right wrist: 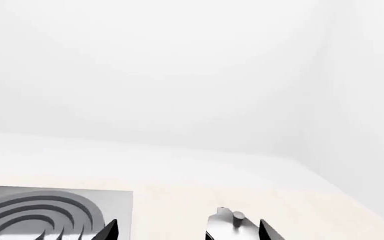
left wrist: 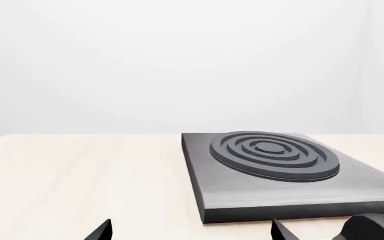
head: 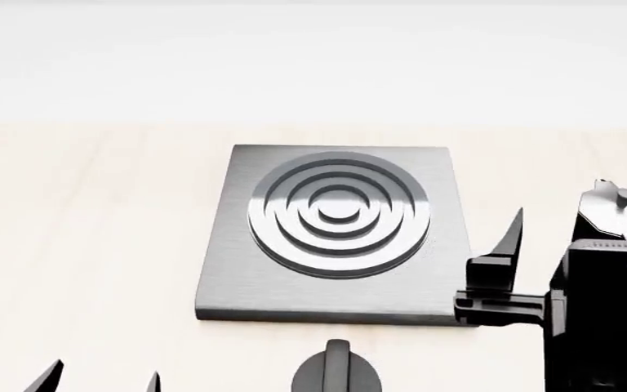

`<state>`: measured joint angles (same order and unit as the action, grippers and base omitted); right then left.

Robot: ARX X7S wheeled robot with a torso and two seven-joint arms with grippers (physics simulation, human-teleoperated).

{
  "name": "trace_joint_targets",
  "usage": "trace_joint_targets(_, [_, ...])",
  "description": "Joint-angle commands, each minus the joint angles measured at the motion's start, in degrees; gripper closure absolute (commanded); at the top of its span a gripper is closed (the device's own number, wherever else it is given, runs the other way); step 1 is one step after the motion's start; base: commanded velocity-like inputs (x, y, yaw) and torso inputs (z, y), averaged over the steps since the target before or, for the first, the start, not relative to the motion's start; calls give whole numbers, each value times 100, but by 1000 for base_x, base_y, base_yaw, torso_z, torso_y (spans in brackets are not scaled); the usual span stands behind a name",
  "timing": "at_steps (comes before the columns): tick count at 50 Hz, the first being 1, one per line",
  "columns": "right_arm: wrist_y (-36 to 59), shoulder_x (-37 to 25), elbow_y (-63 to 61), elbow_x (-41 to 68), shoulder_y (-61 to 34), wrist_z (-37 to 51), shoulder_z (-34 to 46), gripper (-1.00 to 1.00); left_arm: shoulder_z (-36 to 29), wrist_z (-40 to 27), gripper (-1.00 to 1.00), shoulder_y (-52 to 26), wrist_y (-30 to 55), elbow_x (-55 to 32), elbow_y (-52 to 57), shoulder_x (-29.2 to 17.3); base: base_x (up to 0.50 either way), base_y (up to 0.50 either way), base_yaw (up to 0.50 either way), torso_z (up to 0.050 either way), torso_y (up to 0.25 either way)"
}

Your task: Put the moka pot on the stove.

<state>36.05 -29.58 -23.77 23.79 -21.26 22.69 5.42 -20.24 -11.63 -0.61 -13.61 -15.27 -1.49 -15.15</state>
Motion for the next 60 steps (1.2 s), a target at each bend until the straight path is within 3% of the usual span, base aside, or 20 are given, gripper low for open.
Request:
trace_joint_targets(1, [127, -173, -3, 206, 50, -91, -247, -100, -10, -1, -100, -5, -49, -33, -57, -10, 0, 0, 0, 0, 0])
trace_joint_targets(17, [184, -318, 269, 681, 51, -441, -650, -100, -9, -24, -100, -47, -21, -86, -42, -55, 0, 0, 0, 0, 0])
trace_joint_targets(18, [214, -332, 262, 701, 42, -427, -679, -100, 6, -593, -100, -39, 839, -445, 818, -457, 0, 0, 0, 0, 0])
trace_joint_targets(19, [245, -362, 246, 722, 30, -456, -670, -100, 15, -570, -100, -55, 1588, -467, 1677, -459, 0, 0, 0, 0, 0])
trace_joint_targets(38, [301, -633, 358, 1252, 170, -708, -1391, -100, -18, -363, -100, -71, 957, -347, 1071, -346, 0, 0, 0, 0, 0])
trace_joint_targets(60, [113, -526, 1517, 1443, 88, -1372, -1314, -100, -65, -307, -100, -42, 598, -275, 703, -274, 0, 0, 0, 0, 0])
